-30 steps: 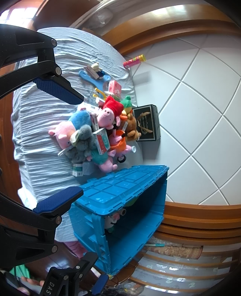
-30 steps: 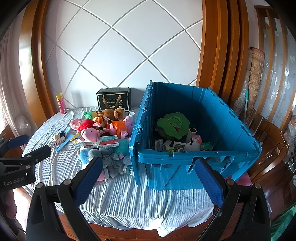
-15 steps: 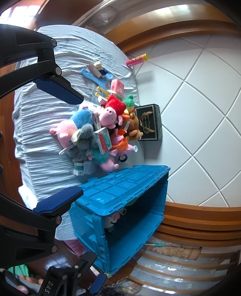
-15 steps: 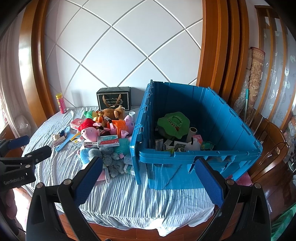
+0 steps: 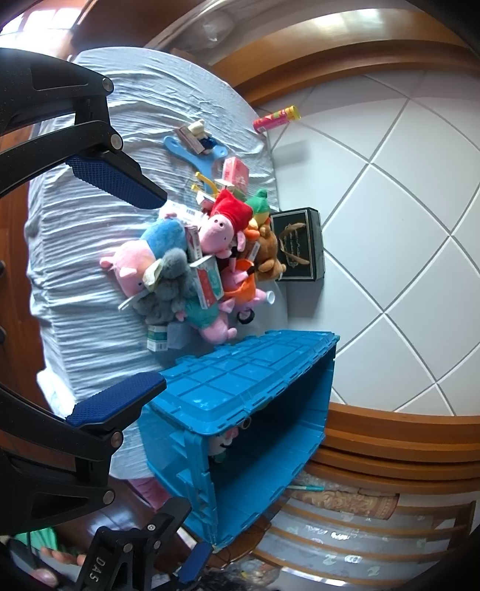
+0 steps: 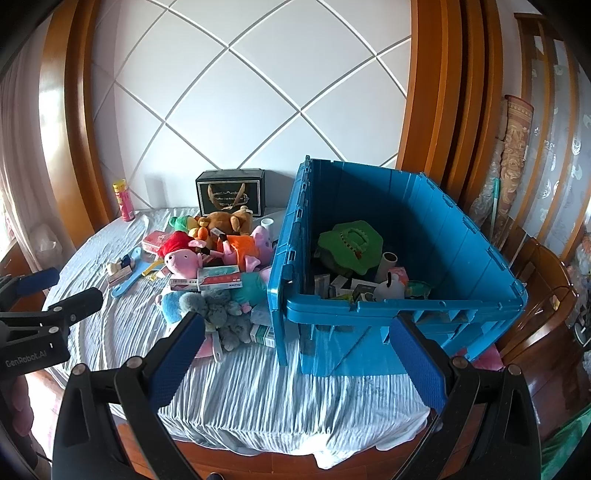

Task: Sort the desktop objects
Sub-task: 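Move both tools toward the pile of toys on the table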

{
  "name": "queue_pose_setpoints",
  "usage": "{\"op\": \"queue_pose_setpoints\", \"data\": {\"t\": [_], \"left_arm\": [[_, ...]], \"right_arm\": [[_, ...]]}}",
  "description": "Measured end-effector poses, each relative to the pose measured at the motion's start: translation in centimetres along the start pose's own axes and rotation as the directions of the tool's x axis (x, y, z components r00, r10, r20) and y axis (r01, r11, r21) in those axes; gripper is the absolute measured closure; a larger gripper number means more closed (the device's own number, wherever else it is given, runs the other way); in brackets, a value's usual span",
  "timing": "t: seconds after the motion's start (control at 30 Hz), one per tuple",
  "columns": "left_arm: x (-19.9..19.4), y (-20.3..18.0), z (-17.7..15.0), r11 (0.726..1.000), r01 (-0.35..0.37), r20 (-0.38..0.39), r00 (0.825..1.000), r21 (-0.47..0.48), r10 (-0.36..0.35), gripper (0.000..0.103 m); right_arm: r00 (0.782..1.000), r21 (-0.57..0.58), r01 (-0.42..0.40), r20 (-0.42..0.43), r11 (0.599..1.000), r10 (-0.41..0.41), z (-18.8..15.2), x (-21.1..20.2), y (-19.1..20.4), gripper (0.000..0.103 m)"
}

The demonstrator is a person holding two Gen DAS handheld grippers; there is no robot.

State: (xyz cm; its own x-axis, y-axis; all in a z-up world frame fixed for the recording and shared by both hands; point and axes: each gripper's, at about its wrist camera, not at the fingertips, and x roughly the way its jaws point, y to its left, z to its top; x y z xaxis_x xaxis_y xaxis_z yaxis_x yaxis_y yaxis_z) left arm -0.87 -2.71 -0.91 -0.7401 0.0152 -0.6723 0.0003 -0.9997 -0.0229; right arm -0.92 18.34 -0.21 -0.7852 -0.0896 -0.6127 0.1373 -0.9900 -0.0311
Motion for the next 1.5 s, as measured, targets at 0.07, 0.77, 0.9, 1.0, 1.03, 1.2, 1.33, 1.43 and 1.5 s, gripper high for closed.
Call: {"op": "queue_pose_setpoints", "data": {"t": [0.07, 0.77, 0.9, 1.0, 1.03, 1.2, 1.33, 1.43, 1.5], "left_arm": [[0.1, 0.3, 0.0, 1.000, 0.001, 0.000, 1.000, -0.002, -0.001, 0.012], [9.0, 15.7, -5.7, 0.973, -0.160, -0.204, 0.971, -0.166, 0.125, 0.012], [11.2, 19.6, -7.8, 0.962, -0.215, -0.268, 0.949, -0.170, 0.165, 0.012], [12.6, 22.7, -9.1, 0.952, -0.239, -0.296, 0.939, -0.189, 0.177, 0.012], [13.2, 23.8, -9.6, 0.948, -0.250, -0.304, 0.935, -0.199, 0.183, 0.012], [15.2, 27.3, -11.4, 0.921, -0.298, -0.346, 0.916, -0.250, 0.203, 0.012], [18.0, 27.6, -12.1, 0.913, -0.319, -0.392, 0.897, -0.254, 0.205, 0.012], [20.6, 26.6, -11.8, 0.921, -0.311, -0.421, 0.887, -0.233, 0.192, 0.012], [22.6, 25.7, -11.0, 0.928, -0.309, -0.431, 0.881, -0.209, 0.197, 0.012]], "right_arm": [[1.000, -0.001, 0.002, -0.004, 1.000, -0.002, 0.1, 0.1, 0.3, 0.001], [0.986, -0.031, -0.153, -0.076, 0.988, 0.150, -1.1, 6.6, 8.3, 0.001], [0.974, -0.015, -0.190, -0.125, 0.982, 0.187, -2.0, 10.0, 11.4, 0.001], [0.963, -0.017, -0.200, -0.185, 0.980, 0.194, -3.2, 13.0, 13.9, 0.001], [0.959, -0.013, -0.205, -0.205, 0.979, 0.198, -3.6, 14.0, 14.6, 0.001], [0.928, 0.004, -0.233, -0.299, 0.973, 0.223, -5.3, 19.0, 16.5, 0.001], [0.906, 0.014, -0.240, -0.357, 0.971, 0.229, -5.9, 23.3, 17.1, 0.001], [0.896, 0.003, -0.227, -0.392, 0.974, 0.210, -6.2, 26.5, 17.0, 0.000], [0.890, -0.005, -0.217, -0.413, 0.976, 0.196, -6.3, 28.4, 16.8, 0.000]]}}
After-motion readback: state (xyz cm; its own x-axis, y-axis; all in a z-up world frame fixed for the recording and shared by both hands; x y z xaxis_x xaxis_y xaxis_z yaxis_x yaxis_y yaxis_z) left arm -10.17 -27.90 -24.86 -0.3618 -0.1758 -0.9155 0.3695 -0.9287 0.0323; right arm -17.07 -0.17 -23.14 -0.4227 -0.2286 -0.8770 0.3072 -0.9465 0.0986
